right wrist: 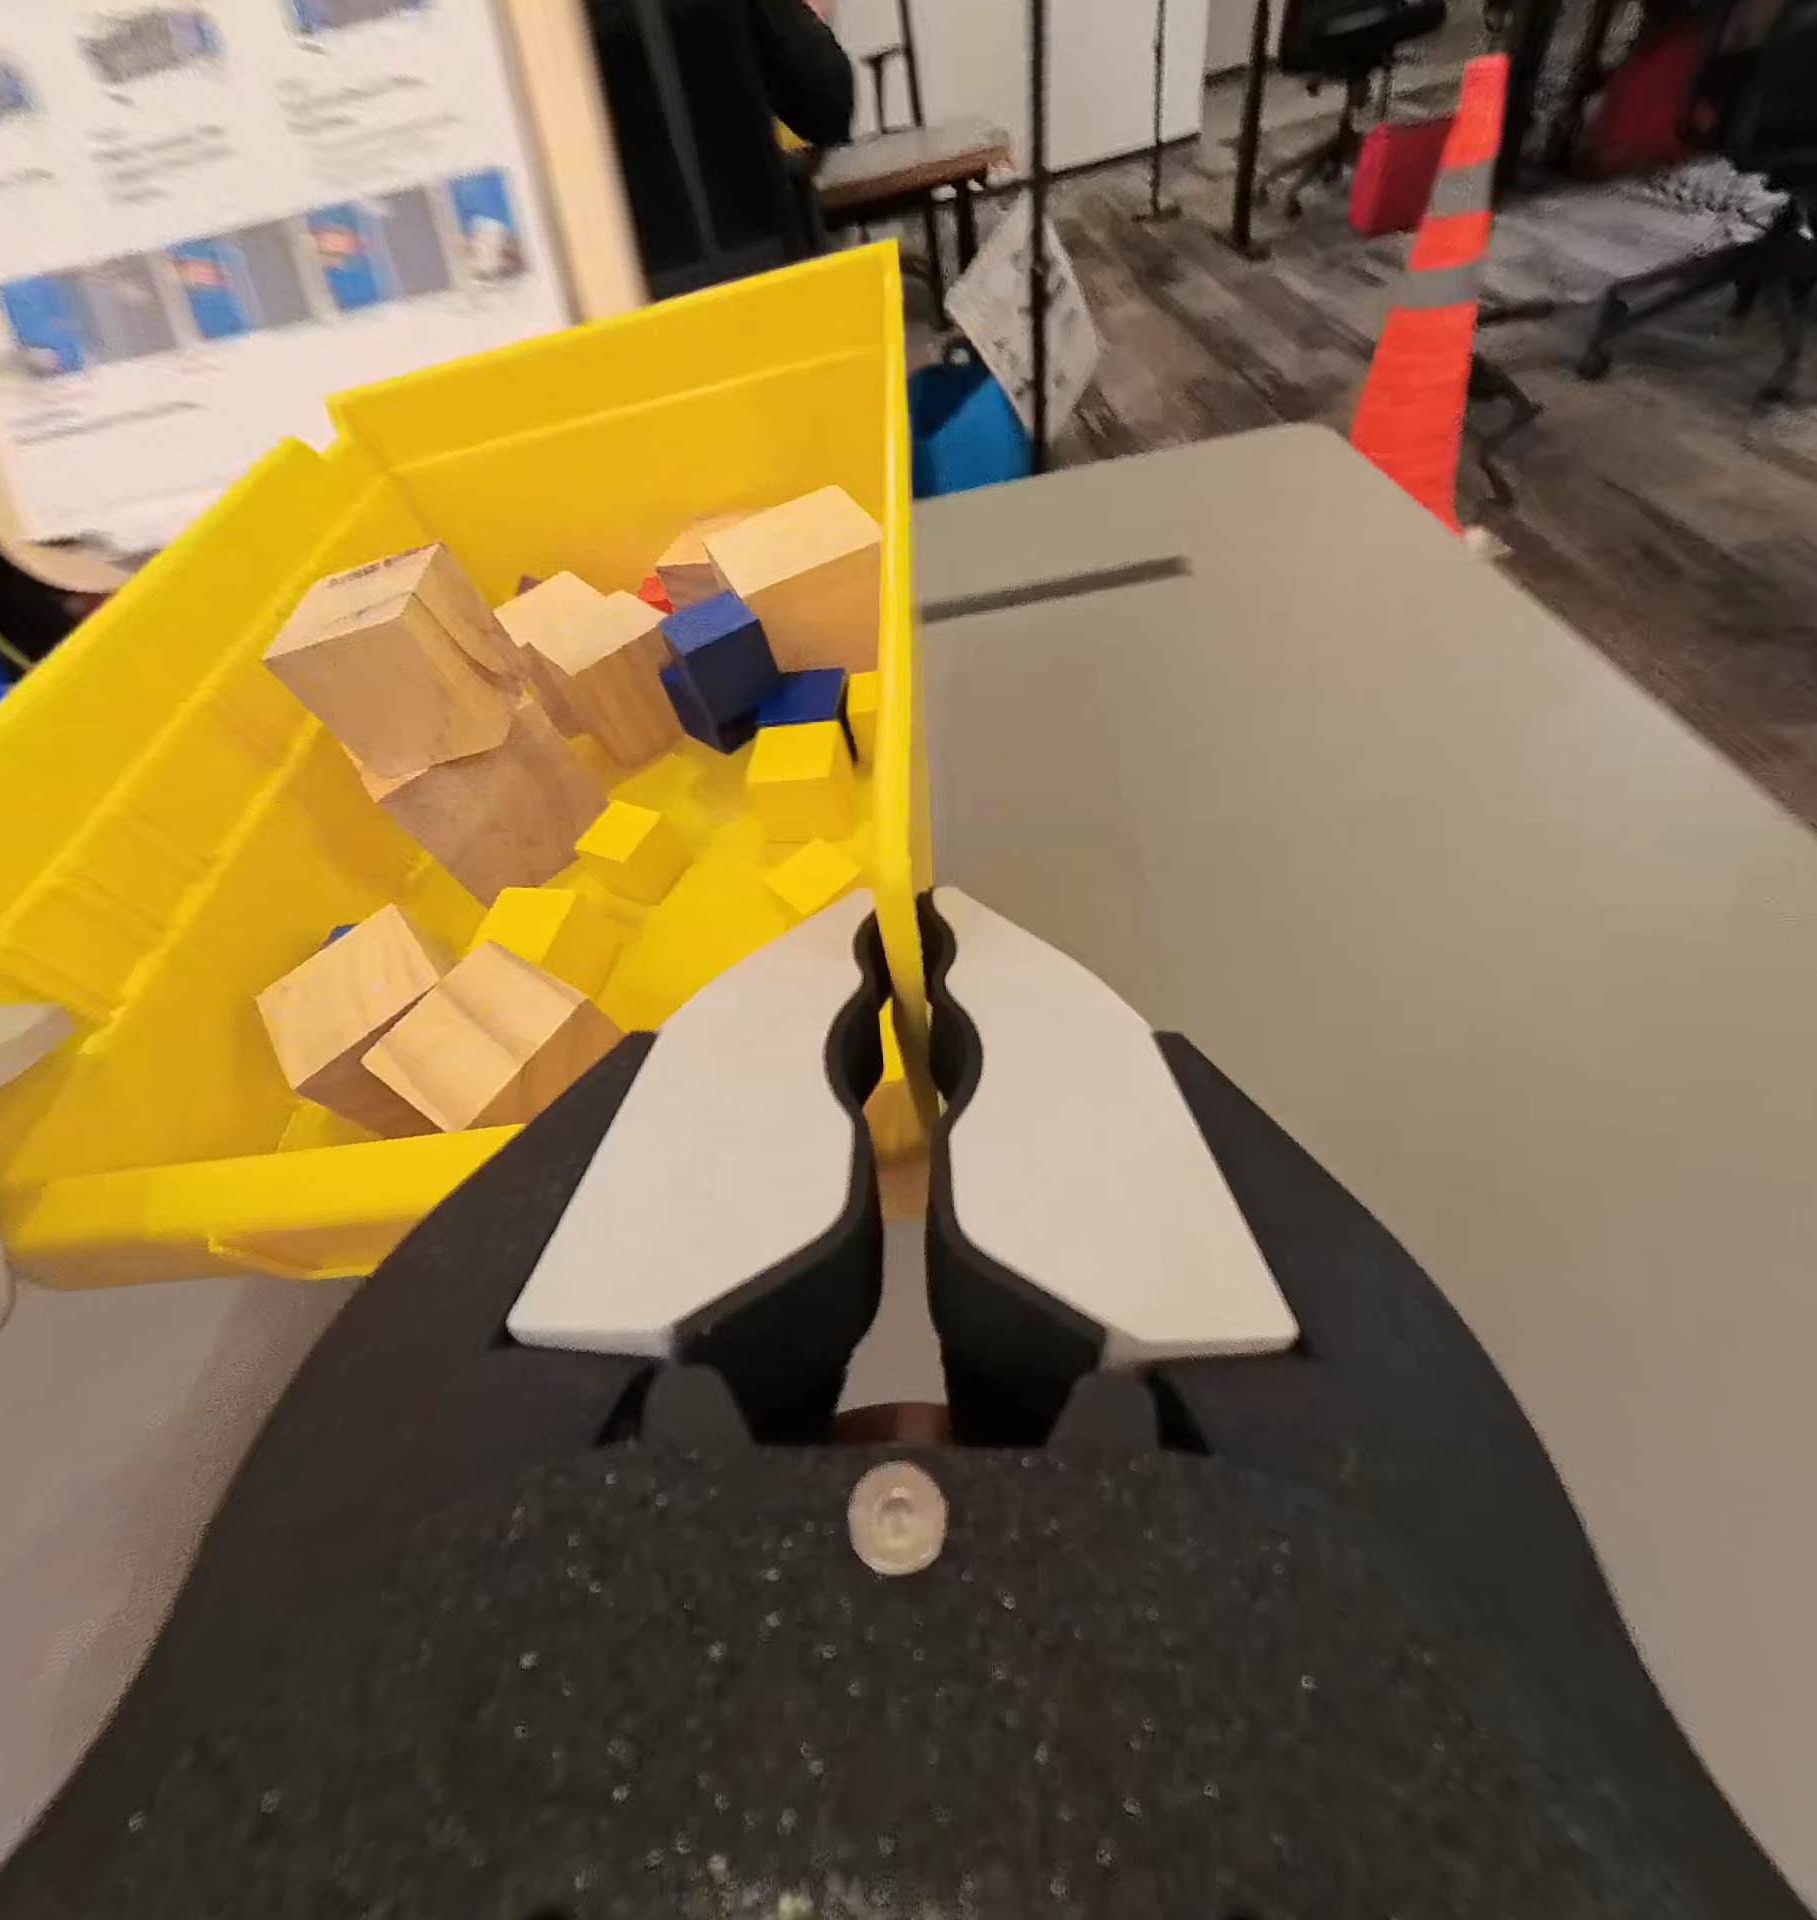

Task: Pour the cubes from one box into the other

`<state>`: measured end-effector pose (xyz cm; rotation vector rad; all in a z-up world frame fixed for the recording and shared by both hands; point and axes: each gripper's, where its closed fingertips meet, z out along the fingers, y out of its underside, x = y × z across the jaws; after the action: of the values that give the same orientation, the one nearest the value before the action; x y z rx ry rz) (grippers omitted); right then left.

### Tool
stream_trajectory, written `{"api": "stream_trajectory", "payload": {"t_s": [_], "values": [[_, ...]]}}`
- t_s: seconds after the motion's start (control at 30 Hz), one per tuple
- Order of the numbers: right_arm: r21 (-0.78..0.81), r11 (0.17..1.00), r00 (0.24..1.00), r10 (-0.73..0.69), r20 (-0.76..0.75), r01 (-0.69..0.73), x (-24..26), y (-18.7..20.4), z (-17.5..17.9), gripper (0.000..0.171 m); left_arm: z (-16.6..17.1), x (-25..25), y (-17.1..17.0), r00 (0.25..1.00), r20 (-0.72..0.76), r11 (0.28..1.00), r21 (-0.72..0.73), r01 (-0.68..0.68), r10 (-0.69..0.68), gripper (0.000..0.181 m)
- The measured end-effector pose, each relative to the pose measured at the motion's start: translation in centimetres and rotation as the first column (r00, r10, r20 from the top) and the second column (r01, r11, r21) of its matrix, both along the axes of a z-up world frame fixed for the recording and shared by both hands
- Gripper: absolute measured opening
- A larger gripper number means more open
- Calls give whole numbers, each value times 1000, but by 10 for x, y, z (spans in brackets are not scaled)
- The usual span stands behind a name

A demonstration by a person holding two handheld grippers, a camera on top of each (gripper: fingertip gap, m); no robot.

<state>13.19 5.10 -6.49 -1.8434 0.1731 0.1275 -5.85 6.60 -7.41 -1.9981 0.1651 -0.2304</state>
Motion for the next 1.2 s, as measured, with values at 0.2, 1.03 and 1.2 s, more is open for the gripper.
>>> {"api": "stream_trajectory", "payload": {"t_s": [0.2,1.03,1.2], "values": [[-16,997,997,73,-33,-73,-127,18,-6,3,-3,-126,6,999,-7,999,0,-33,33,4],[-43,566,567,813,-133,-823,-327,-106,-25,28,-27,-458,-66,973,-3,969,-95,-229,229,52],[-66,448,451,866,-218,-892,-373,-140,-33,28,-42,-445,17,975,-35,969,-112,-220,218,51]]}}
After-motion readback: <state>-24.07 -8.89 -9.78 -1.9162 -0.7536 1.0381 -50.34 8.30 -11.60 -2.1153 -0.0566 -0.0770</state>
